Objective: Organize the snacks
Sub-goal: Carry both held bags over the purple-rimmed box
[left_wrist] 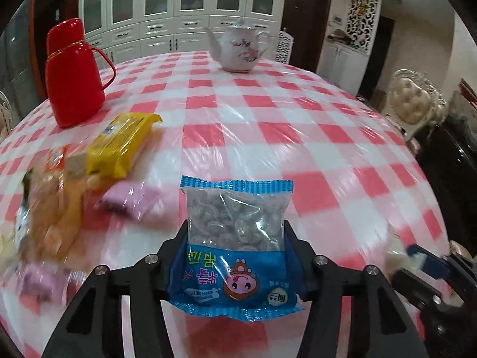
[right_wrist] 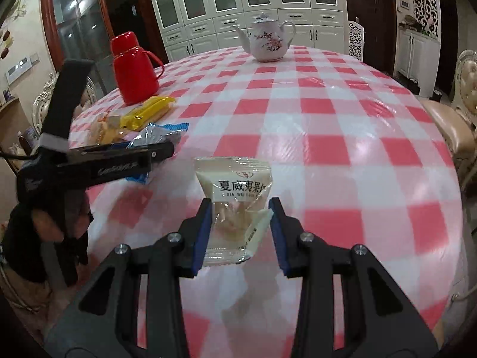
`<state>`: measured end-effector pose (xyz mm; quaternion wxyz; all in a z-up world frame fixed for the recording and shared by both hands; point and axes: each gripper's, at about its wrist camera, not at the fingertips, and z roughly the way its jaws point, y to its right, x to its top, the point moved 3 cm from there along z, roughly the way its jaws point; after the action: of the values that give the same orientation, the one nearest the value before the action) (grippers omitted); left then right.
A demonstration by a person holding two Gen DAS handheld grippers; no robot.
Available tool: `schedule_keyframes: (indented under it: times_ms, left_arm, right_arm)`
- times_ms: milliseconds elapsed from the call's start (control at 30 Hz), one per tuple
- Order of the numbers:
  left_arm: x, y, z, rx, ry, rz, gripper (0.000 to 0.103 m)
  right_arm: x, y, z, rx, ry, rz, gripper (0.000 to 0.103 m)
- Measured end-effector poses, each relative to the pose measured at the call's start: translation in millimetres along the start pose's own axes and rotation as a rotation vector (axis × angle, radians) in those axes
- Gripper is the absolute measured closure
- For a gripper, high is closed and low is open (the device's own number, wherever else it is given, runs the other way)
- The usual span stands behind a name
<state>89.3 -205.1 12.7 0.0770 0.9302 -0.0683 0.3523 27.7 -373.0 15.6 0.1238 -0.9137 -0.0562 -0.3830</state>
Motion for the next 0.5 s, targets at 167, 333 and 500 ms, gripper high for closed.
schedule_keyframes:
  times_ms: [167,333,500]
  left_arm:
    - [-30.5,-4.4,-34.2,-0.005,0.026,0.018,0.047]
    - [-61.3,-18.0,-68.5,-0.007,0.072,-0.009,0.047]
    - [-91.1,-31.5,-84.9,0.000,0.069,-0.033,0.047]
  right_arm:
    - [-24.2,-22.5,-18.5,-0.013,-0.002,-0.004,0.061]
    - [-42.1,-46.2,-40.2,-0.014,0.013,-0.023,0.061]
    - [-55.6,-72.3,-58.3,-0.008,0.024,-0.071,0.061]
